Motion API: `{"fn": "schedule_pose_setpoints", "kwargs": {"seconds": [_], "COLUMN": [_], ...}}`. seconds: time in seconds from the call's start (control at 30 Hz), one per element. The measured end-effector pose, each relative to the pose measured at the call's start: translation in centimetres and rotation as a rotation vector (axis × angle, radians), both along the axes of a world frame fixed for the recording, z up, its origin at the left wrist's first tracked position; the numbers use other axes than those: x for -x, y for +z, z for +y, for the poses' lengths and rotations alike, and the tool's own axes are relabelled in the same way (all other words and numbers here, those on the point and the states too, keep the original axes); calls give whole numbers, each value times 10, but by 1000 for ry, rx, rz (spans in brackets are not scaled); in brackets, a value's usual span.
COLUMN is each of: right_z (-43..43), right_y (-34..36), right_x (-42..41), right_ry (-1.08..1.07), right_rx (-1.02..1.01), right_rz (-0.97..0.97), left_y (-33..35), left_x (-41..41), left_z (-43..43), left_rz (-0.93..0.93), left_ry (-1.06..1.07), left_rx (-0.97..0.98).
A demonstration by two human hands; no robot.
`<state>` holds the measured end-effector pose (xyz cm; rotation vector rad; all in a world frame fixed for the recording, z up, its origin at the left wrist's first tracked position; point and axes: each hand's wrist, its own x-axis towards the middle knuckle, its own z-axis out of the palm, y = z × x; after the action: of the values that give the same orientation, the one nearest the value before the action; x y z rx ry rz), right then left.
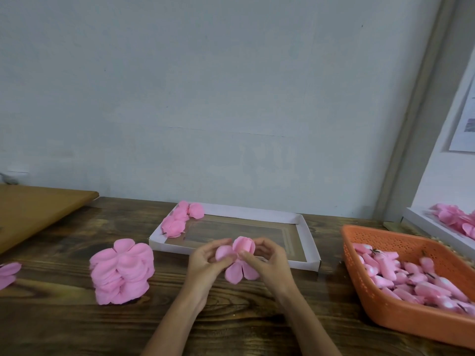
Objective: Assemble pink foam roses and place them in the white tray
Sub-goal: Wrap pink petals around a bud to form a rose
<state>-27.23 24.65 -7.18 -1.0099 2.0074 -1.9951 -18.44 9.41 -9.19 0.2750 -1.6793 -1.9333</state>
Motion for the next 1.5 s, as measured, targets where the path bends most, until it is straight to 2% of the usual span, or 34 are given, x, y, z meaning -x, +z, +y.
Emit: {"fn": "schedule_pose_setpoints", "kwargs": {"seconds": [0.13,0.3,0.73,1.0,1.17,1.5], "right_z": [-2,-4,-8,-12,-9,-14], "right_y": [-3,-2,-1,-5,-5,-8], "right_x": [-1,-3,-10,-12,-9,-14], "right_ry": [62,110,57,39,-36,-140], "right_rx": [2,23,-24,36,79,46], "right_rz": [18,53,53,-13,-47,4], "left_y": [-4,-5,-1,6,9,10], "left_x": [2,4,3,-1,-2,-2], "left_z": [-6,-7,6,8,13,13], "left_rz": [-19,-27,107,128,150,162], "left_ry": [114,209,81,120,105,71], "left_rx": [-111,-150,-106,-113,9,102]}}
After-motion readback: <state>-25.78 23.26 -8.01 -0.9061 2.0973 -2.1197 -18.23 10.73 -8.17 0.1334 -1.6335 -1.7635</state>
